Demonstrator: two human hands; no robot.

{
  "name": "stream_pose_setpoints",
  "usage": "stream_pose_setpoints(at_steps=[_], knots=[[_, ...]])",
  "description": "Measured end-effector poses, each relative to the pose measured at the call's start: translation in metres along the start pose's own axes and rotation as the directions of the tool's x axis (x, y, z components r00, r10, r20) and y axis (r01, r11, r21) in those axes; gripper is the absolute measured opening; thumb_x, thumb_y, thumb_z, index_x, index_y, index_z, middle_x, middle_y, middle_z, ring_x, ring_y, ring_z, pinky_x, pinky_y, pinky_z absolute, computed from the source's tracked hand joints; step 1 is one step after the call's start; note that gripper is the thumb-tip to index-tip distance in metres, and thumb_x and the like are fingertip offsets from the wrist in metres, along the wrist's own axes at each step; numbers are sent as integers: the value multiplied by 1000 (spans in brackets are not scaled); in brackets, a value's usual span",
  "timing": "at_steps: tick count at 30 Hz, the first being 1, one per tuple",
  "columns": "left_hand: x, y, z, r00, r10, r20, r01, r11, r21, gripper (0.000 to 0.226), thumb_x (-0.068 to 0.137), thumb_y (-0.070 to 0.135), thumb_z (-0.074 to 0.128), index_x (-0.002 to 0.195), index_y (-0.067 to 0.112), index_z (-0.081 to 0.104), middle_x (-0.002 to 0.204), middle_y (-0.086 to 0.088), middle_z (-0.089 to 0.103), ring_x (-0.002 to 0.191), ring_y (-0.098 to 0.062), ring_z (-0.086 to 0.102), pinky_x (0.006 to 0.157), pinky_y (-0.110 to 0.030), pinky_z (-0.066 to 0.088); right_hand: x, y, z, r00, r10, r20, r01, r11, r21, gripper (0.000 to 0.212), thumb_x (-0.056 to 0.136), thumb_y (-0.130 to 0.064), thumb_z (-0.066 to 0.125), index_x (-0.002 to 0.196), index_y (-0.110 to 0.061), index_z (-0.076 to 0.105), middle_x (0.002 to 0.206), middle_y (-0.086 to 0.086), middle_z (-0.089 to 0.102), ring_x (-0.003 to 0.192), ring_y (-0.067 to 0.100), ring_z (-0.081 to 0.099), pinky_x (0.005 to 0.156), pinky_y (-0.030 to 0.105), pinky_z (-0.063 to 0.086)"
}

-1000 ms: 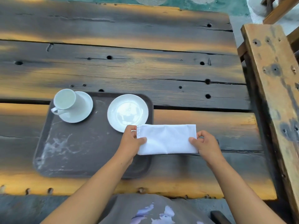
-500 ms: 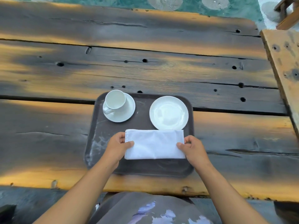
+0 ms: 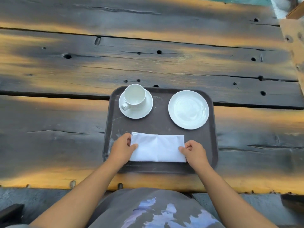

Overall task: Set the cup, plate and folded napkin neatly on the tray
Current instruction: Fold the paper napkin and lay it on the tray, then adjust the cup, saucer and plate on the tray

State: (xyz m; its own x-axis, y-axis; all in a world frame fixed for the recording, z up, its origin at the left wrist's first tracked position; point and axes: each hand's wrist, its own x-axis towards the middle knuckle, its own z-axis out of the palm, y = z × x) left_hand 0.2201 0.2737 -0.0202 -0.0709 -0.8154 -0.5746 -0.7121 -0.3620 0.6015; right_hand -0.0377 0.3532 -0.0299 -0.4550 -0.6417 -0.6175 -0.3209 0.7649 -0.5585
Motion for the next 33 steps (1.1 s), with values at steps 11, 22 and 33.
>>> stream_pose_setpoints(at_steps=[11,22,33], knots=[[3,-14,13,998,1,-64,7,993,119,18,86,17,71,86,6,57,67,-1,50,62,-19,45,55,-33,34,0,8,3,999,-30,-41,22,983,-183,28,86,-24,70,68,-15,50,61,0,53,58,16,47,53,30,37],[-1,-13,19,997,44,-59,-22,945,326,27,90,25,65,91,12,41,88,-10,59,79,-33,59,65,-41,46,-1,7,-2,998,-41,-41,25,940,-341,22,88,-33,65,80,-14,57,74,1,64,74,21,61,60,34,48],[18,0,-43,993,115,-22,-102,944,314,17,92,24,61,104,13,56,93,-4,62,91,-29,61,76,-37,49,1,-50,-3,981,-192,7,192,981,12,10,84,-33,68,85,-26,60,79,-2,68,78,20,68,72,41,58]])
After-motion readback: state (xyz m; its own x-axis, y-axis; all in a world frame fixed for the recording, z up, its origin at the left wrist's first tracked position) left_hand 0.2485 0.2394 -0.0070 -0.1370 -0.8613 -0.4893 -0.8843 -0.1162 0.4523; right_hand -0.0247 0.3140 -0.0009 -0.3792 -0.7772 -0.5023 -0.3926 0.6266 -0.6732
